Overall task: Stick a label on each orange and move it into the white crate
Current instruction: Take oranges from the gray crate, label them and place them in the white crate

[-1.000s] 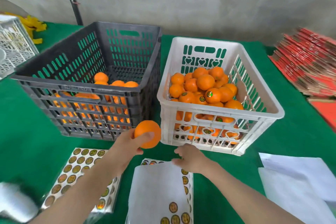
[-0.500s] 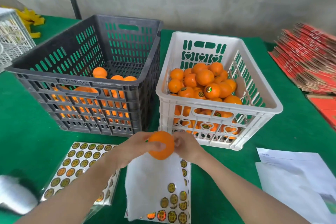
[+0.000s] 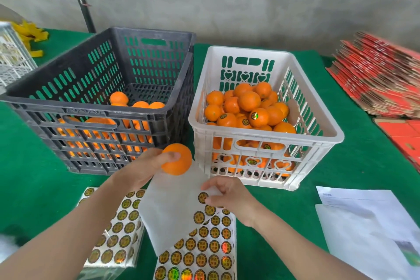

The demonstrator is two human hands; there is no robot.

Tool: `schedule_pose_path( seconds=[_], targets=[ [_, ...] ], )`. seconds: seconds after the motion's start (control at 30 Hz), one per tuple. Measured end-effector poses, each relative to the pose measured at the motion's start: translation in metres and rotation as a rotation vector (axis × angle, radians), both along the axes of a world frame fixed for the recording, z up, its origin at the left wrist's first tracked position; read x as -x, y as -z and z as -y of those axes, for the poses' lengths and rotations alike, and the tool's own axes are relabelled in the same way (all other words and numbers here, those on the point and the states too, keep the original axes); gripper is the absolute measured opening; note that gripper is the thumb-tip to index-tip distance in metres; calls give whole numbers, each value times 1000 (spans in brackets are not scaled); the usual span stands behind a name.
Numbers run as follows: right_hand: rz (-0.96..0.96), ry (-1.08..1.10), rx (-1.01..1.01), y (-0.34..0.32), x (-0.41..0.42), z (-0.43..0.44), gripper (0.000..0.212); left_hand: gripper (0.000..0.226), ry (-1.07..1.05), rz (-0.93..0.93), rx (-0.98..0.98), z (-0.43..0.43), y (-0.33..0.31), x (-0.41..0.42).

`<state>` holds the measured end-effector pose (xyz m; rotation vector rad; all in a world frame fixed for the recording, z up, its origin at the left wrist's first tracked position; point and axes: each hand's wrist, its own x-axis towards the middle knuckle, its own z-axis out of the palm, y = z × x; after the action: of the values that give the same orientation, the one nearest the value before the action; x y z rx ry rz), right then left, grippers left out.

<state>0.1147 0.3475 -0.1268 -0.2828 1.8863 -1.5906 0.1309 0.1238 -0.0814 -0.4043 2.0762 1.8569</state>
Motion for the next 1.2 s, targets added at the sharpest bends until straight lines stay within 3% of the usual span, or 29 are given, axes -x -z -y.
schedule_pose_path(
  seconds=[0.2,0.4,0.67,0.8,1.07,1.2],
  targets=[
    [21,38,40,0,1,5,33,93,-14,32,-41,0,-1,2],
    [79,89,128,-4,5,5,35,115,4,34,-78,4,0,4],
    [-15,56,97,-5,3,0,35,92,75,73,-126,2,1,7],
    [23,24,116,-5,-2,-7,33,102,119,87,-61,5,2,8],
    [-52,256,193,-23,8,-17,22,59,346,42,151,-5,6,2],
    [-140,281,209,-35,11,-15,23,81,295,-52,49,-10,6,-4]
  ],
)
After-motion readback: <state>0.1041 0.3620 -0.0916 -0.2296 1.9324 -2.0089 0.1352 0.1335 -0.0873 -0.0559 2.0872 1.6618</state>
